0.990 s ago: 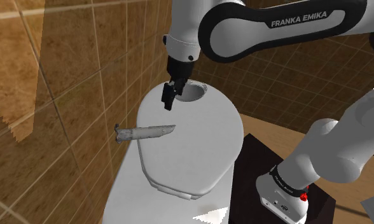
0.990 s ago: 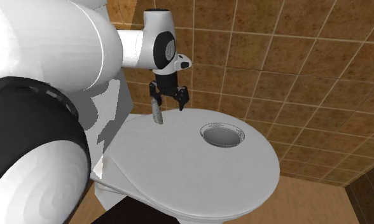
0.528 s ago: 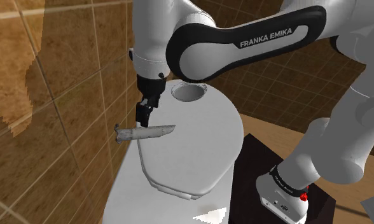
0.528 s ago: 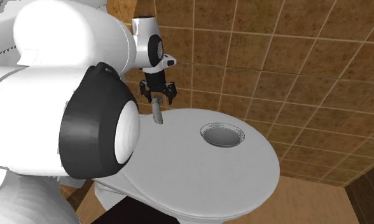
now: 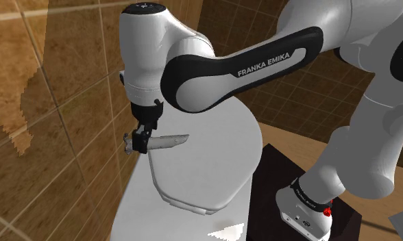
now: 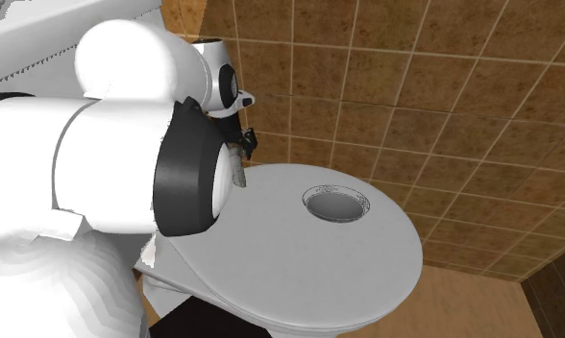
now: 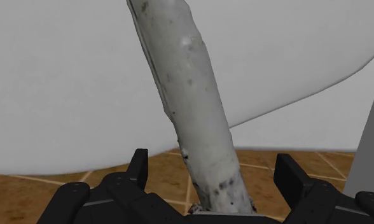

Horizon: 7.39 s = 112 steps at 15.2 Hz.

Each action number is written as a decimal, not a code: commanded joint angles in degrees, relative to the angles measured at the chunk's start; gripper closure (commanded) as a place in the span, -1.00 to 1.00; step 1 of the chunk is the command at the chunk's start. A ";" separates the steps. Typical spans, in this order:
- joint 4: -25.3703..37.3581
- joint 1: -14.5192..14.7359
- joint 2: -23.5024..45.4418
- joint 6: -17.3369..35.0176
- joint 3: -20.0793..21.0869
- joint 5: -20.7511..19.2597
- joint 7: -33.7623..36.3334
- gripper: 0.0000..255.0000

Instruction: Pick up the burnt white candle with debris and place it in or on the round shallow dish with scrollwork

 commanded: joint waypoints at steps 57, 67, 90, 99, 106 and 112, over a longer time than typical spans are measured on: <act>2.15 -7.70 -14.21 -13.66 -3.13 7.10 -14.71 1.00; -5.07 -14.69 -20.84 -11.54 -10.27 8.92 -29.20 1.00; -15.25 -18.67 -19.58 0.46 -14.76 7.93 -36.46 1.00; -15.25 -18.67 -19.57 0.46 -14.76 7.93 -36.46 -1.00; -9.85 -18.47 -21.33 -6.67 -14.59 8.56 -36.88 -1.00; -9.85 -18.47 -21.33 -6.67 -14.59 8.56 -36.88 -1.00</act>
